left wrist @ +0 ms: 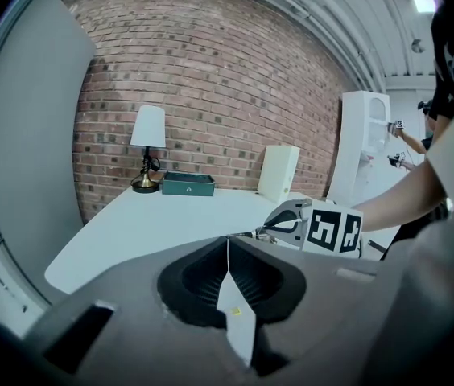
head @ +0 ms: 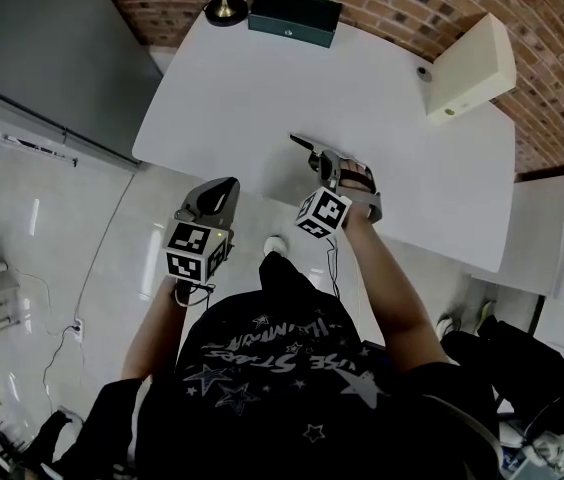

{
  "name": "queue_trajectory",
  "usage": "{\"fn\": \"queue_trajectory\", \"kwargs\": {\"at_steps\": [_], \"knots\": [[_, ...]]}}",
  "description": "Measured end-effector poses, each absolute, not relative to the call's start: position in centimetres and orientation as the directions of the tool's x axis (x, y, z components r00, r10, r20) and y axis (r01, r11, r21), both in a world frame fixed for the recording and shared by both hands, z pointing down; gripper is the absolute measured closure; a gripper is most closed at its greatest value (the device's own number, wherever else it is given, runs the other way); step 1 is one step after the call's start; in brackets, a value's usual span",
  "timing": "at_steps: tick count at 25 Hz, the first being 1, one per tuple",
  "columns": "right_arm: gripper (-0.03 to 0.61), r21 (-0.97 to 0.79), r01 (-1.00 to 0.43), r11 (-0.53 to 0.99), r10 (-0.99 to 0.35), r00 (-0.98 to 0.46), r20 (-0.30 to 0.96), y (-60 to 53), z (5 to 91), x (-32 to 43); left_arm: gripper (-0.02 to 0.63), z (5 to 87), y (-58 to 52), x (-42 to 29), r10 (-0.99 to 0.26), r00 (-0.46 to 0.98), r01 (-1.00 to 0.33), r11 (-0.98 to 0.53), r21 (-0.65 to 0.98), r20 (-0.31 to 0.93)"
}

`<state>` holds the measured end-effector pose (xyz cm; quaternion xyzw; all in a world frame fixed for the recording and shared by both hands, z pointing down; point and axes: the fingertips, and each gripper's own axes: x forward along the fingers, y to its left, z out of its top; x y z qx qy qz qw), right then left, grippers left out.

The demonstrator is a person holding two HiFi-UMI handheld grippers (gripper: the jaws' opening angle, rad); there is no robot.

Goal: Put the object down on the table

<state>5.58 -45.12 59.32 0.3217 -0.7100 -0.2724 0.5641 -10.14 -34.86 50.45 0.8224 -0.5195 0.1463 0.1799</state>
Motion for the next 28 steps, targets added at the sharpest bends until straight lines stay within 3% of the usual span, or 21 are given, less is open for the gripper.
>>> {"fn": "queue_trajectory", "kwargs": {"at_steps": [28], "knots": [[0.543, 0.742, -0.095, 0.664, -0.744, -0.185, 0.642, -43.4, 62.2, 5.2, 0.592, 50.6, -33.6, -10.5, -0.809, 0.394, -0.918, -0.371, 0.142, 0.437]]}}
